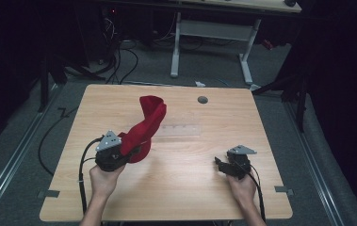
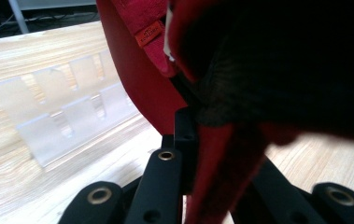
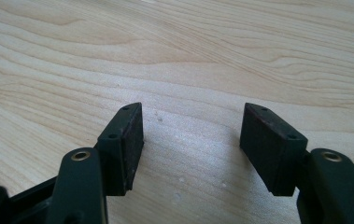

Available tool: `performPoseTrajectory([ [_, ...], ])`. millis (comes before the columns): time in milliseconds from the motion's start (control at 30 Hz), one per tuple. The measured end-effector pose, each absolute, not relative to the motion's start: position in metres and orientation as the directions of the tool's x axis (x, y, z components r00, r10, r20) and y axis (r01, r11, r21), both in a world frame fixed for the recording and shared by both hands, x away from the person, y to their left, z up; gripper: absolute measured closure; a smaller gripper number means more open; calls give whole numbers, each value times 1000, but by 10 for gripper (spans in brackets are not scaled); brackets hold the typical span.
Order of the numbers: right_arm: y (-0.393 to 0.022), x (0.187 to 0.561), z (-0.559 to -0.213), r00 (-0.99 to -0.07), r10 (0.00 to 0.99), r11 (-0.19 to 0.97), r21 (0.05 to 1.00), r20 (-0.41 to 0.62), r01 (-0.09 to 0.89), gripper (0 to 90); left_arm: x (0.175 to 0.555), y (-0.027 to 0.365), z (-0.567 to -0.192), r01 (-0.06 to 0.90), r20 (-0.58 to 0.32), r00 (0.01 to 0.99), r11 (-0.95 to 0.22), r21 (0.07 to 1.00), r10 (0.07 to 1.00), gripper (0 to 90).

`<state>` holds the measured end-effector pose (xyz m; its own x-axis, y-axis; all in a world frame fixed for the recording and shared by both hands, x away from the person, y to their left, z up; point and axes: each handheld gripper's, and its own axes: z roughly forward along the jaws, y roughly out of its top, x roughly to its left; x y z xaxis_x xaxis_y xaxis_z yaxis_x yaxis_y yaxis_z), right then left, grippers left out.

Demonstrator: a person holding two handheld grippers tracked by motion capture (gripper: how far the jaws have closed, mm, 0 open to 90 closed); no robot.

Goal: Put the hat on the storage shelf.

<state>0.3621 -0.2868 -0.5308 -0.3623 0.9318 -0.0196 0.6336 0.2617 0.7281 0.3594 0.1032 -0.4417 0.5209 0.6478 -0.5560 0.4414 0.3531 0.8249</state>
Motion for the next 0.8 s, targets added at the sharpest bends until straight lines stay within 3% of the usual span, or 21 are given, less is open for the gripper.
performPoseTrajectory([
  [433,-286,362,-531,-362,932,262,727,-20,635,383,369,130,-420,405,-619,487,469,785,616,853],
  [800,-286,362,-531,-365,931,264,727,-20,634,376,383,137,-407,367,-610,487,487,793,625,854],
])
